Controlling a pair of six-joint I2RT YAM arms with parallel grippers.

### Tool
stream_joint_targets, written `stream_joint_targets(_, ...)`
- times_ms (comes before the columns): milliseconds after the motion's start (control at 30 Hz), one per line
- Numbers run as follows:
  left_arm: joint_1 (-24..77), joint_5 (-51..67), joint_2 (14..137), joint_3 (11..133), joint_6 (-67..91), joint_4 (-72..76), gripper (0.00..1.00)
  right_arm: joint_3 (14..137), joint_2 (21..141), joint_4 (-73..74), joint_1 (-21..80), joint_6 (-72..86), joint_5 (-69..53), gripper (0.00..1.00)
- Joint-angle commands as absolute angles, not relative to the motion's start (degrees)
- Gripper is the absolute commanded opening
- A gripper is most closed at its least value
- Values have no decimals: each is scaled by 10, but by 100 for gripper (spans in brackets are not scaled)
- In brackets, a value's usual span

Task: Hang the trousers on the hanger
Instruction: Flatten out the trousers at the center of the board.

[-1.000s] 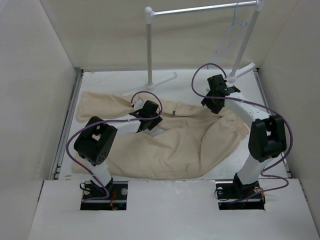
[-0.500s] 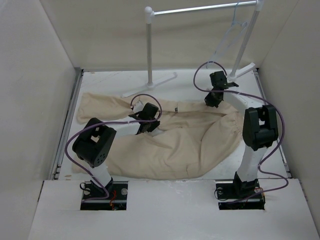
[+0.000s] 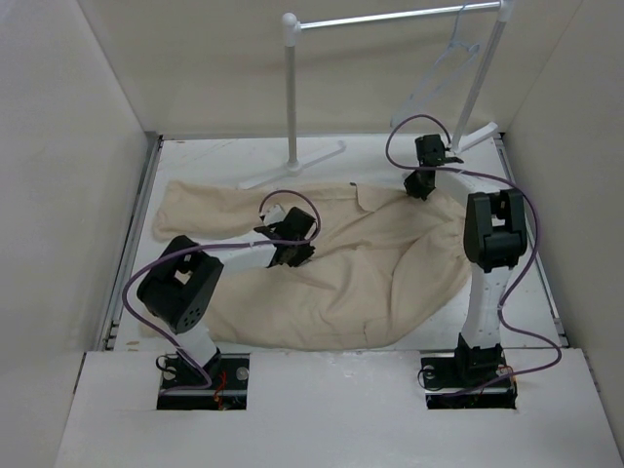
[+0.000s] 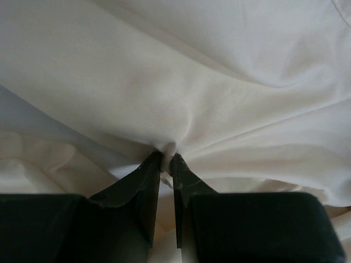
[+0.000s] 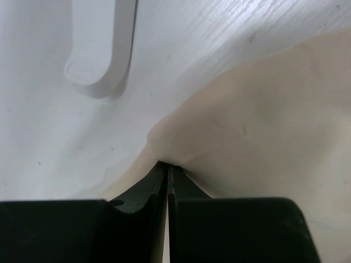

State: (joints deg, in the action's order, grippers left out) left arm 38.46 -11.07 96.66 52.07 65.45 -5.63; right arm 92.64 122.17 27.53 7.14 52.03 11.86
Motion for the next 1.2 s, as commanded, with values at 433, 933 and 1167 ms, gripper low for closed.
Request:
stream_joint_targets(433, 389, -227, 826, 554, 611, -189, 55, 803, 1001, 159, 44, 521, 114, 64)
stream_joint_targets(933, 210, -181, 483, 400, 604, -416, 57, 353, 561, 336, -99, 555, 150, 42)
stream_joint_targets(1167, 111, -128, 405, 350, 601, -501, 57, 315, 570, 325, -152, 520, 162, 66)
